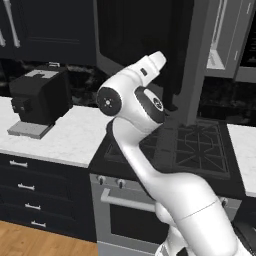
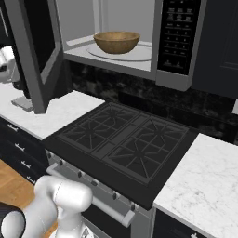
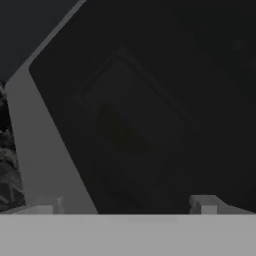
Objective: Pick the onion from the sink and place it in the bowl. Then pick the bowl and place it in the microwave. Then close the microwave door and press the start button.
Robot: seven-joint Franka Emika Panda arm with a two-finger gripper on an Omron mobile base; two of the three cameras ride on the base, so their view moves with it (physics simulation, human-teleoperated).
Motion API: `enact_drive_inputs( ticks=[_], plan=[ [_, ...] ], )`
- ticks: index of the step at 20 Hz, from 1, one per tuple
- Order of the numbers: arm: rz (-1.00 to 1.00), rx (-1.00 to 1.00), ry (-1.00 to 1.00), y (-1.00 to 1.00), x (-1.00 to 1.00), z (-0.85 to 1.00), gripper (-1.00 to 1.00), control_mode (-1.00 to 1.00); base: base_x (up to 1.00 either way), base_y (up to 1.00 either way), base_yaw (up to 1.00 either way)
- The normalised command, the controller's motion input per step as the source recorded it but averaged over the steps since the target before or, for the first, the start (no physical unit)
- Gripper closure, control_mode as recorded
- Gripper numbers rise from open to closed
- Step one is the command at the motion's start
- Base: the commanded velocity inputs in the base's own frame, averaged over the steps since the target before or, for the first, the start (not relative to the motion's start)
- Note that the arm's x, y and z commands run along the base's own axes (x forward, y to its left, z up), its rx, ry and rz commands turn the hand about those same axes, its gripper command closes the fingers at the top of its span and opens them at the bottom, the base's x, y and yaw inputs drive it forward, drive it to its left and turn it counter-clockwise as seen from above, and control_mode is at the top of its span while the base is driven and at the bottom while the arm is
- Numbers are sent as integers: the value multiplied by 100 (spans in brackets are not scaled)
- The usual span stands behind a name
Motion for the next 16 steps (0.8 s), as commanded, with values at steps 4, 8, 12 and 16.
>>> enact_drive_inputs(
  ticks=[4,8,12,16],
  plan=[
    [3,13,0,-80,69,6,-100,-100,0,0,0],
    [4,14,0,-76,68,10,-100,-100,0,0,0],
    [2,11,1,-58,70,3,-100,-100,0,0,0],
    [1,8,0,-48,68,1,-100,-100,0,0,0]
  ],
)
